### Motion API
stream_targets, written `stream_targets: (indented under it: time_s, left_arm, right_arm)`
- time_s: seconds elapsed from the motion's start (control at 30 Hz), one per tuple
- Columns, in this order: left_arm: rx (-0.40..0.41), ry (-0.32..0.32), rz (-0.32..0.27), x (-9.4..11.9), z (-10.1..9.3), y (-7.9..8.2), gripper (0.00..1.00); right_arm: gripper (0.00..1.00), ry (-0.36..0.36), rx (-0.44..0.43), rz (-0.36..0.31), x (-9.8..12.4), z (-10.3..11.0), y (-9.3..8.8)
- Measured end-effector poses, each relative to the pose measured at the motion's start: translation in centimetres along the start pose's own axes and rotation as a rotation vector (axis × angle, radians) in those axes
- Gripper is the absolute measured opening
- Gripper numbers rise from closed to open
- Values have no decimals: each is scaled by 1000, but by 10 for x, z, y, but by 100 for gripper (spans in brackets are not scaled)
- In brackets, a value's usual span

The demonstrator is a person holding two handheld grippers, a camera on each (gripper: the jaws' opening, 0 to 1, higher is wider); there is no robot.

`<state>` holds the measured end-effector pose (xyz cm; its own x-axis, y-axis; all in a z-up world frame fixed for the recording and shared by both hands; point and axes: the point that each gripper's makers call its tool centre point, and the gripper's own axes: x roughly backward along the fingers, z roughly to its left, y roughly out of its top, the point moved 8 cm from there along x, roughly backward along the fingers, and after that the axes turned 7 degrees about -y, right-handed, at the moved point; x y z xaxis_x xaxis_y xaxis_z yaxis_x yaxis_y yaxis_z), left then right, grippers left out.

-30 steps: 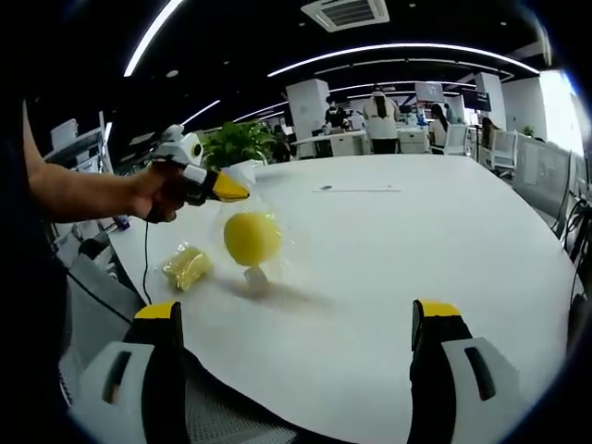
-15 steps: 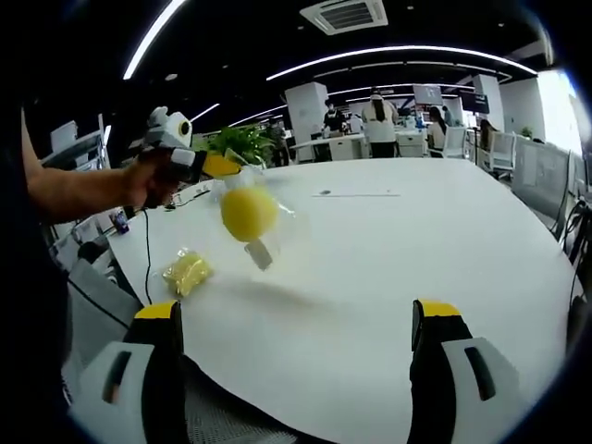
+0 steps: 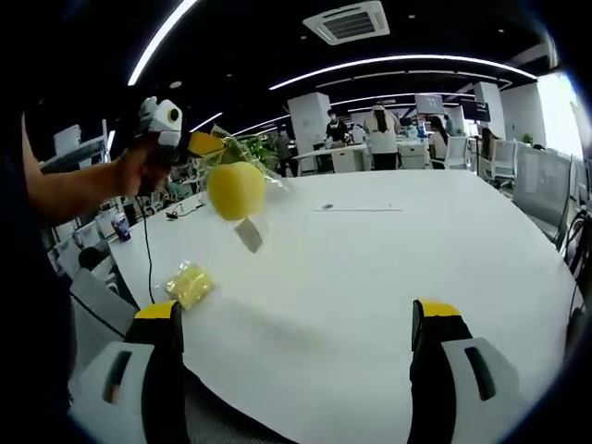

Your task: Compare the silicone blocks by pressing each to a similar depth, holding the contact briefly, and releasing to observe deformation and rebound differences across the visible hardness samples.

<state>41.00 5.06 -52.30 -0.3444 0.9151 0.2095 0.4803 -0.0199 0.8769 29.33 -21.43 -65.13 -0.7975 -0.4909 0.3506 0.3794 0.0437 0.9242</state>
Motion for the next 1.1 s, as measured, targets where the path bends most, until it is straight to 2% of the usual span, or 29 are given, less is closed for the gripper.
stream_targets:
  time_s: [0.1, 0.23, 0.6, 0.9, 1.1]
  left_arm:
    - [-12, -9, -7, 4, -7, 9, 0]
    - [-31, -20, -12, 7, -14, 17, 0]
    - [-48, -31, -15, 13, -25, 23, 0]
    - [-71, -61, -35, 21, -43, 37, 0]
    - [-75, -71, -36, 23, -47, 39, 0]
  right_arm:
    - [96, 1, 32, 0, -1, -1, 2]
    - [96, 5, 27, -19, -1, 0, 9]
    - [96, 16, 35, -47, -3, -1, 24]
    - [96, 42, 92, -108, -6, -5, 58]
    - [96, 83, 107, -127, -11, -3, 76]
